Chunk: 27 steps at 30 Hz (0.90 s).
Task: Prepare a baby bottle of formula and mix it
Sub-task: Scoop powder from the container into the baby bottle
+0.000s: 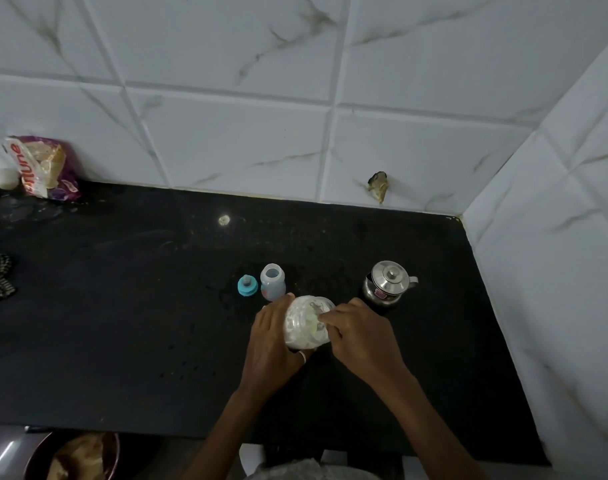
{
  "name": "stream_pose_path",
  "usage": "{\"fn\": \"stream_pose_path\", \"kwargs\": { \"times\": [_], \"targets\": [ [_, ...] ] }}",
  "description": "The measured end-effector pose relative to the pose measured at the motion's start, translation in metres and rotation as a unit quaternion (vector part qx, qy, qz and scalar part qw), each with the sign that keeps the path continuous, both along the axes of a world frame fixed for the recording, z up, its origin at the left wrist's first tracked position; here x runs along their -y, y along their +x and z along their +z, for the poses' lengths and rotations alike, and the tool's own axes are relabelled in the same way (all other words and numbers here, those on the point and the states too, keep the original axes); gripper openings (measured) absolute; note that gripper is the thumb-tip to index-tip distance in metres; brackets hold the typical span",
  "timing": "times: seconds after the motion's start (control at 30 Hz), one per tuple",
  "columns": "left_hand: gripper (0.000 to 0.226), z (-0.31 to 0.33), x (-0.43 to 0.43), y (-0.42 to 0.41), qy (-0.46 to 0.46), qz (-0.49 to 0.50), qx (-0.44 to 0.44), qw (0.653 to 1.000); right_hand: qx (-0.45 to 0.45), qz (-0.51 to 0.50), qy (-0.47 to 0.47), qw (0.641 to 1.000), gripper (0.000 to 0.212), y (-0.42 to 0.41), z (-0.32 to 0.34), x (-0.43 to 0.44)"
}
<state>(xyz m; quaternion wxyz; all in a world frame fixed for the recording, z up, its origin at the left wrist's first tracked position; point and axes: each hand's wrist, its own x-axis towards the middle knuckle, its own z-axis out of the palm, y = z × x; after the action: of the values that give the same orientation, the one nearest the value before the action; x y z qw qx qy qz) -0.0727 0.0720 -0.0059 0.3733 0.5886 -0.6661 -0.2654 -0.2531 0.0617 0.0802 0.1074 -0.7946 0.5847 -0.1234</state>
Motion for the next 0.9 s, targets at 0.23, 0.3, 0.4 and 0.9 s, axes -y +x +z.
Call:
{"fn": "stream_pose_path", "kwargs": {
  "times": [0.23, 0.3, 0.4, 0.9],
  "targets": [
    [0.091, 0.006, -0.002, 0.0, -0.015, 0.0, 0.028, 1.0, 0.047, -0.019, 0.096, 0.994, 0.026, 0.001, 0.002, 0.003],
    [0.092, 0.003, -0.002, 0.001, -0.013, -0.006, 0.029, 0.999, 0.074, -0.038, 0.125, 0.989, 0.024, 0.001, 0.001, 0.003],
    [0.092, 0.003, -0.003, 0.001, -0.017, -0.009, 0.034, 0.999, 0.121, -0.065, 0.157, 0.978, 0.022, 0.0, -0.001, 0.004],
    [0.081, -0.008, 0.005, 0.004, 0.008, -0.016, -0.017, 1.0, 0.35, -0.184, 0.142, 0.908, 0.018, -0.022, 0.018, 0.01]
  ]
}}
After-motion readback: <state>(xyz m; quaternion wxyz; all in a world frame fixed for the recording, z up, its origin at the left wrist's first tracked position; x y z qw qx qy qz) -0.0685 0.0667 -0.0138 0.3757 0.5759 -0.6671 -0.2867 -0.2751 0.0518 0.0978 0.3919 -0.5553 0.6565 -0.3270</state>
